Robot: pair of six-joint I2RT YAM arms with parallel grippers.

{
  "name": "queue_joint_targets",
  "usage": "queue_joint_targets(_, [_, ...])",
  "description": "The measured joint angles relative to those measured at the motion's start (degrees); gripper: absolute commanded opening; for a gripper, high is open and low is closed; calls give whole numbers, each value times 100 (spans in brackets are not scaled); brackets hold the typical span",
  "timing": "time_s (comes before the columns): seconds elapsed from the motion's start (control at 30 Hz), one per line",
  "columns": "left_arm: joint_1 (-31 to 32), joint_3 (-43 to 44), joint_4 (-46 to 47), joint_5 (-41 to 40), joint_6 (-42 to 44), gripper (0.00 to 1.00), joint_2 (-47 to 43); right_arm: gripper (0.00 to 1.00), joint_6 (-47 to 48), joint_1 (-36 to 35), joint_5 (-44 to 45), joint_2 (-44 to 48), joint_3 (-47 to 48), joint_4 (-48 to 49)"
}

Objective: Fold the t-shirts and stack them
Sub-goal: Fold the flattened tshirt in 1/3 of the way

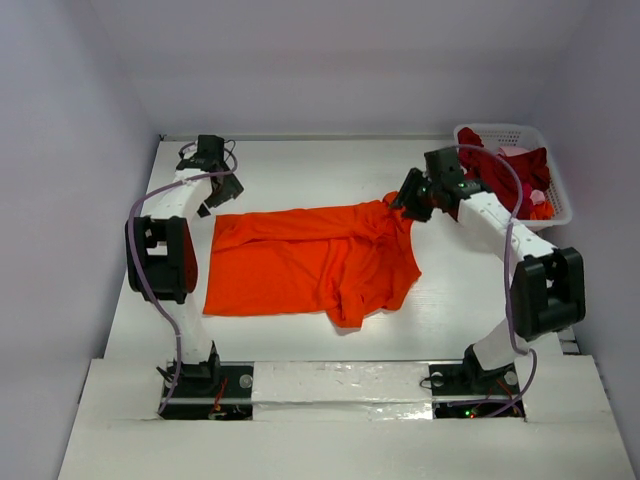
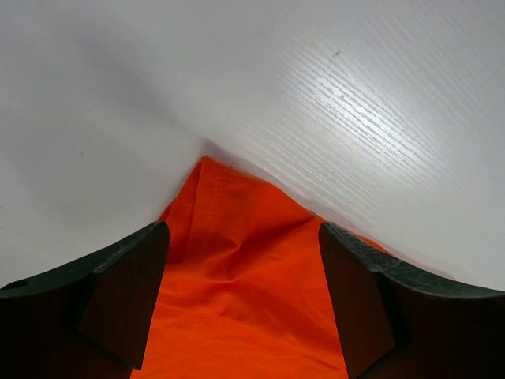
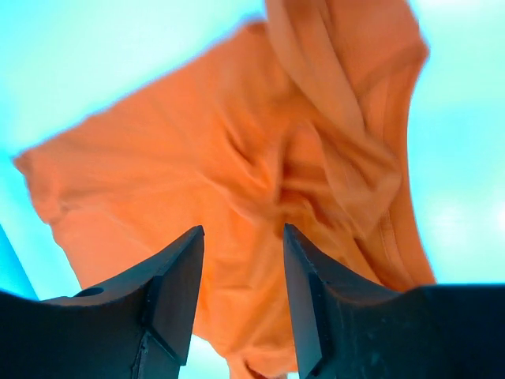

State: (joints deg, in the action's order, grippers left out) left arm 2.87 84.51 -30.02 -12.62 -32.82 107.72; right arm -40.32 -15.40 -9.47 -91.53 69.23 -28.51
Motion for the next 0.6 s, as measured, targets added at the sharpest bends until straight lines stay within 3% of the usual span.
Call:
queue_joint_targets(0.13, [0,7,20,-33,2,73,-101,46,297,-2,380,-260,1082,-330])
queue_joint_targets(0.3, [0,-33,81,-7,-7,73,-111,45,634,0,883,-1370,2494,-529])
queue_joint_targets(0.6, [0,-232,151,31,-2,73,-114,43,754,85,1252,-2538,2953,-1014])
